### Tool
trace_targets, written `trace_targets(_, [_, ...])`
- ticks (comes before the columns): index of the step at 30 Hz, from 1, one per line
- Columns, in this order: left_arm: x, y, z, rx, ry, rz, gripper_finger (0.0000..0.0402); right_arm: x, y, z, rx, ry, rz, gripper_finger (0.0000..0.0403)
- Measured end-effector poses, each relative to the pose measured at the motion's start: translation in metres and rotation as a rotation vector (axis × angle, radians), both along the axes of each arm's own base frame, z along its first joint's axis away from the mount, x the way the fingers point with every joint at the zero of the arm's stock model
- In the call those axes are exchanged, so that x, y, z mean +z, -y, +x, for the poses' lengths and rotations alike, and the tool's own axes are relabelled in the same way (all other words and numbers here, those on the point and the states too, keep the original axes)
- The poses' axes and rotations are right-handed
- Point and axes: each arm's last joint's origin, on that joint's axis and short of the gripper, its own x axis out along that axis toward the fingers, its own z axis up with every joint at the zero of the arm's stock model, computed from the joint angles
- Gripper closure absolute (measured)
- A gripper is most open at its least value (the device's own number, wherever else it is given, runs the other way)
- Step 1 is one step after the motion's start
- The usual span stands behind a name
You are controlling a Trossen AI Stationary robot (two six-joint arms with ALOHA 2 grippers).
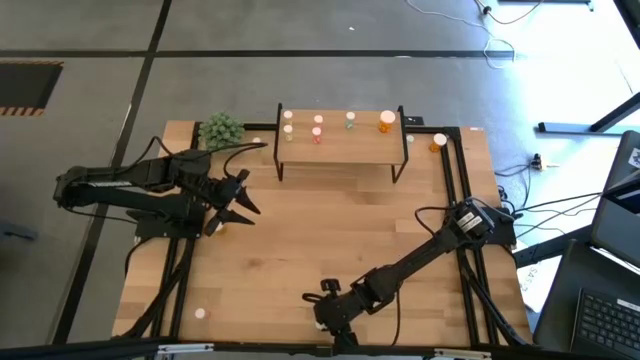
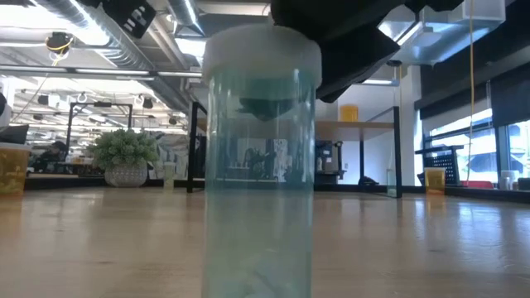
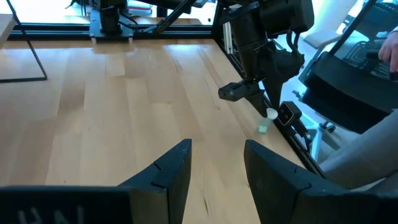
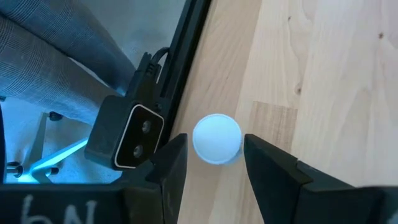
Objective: Pick and place medicine bottles onto shelf by color
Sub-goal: Put the bottom blue pill bottle on the shelf aligned with the other blue pill bottle
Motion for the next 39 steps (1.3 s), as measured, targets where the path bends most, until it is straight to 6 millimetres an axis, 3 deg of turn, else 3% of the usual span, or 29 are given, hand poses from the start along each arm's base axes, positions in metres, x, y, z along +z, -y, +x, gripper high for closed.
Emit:
trace_targets(15, [0.000, 0.000, 0.000, 0.000, 0.000, 0.000, 0.0260, 0.000, 0.000, 0.000, 0.012, 0.006, -0.009, 0.0241])
trace_targets(22, [0.000, 0.000, 0.000, 0.000, 0.000, 0.000, 0.0260, -0.015, -0.002, 0.003, 0.010, -0.009, -0.015, 0.0241])
trace_targets(39, [0.000, 0.000, 0.000, 0.000, 0.001, 0.000, 0.0260, -0.011, -0.003, 0.007, -0.015, 0.050, -0.005, 0.0241])
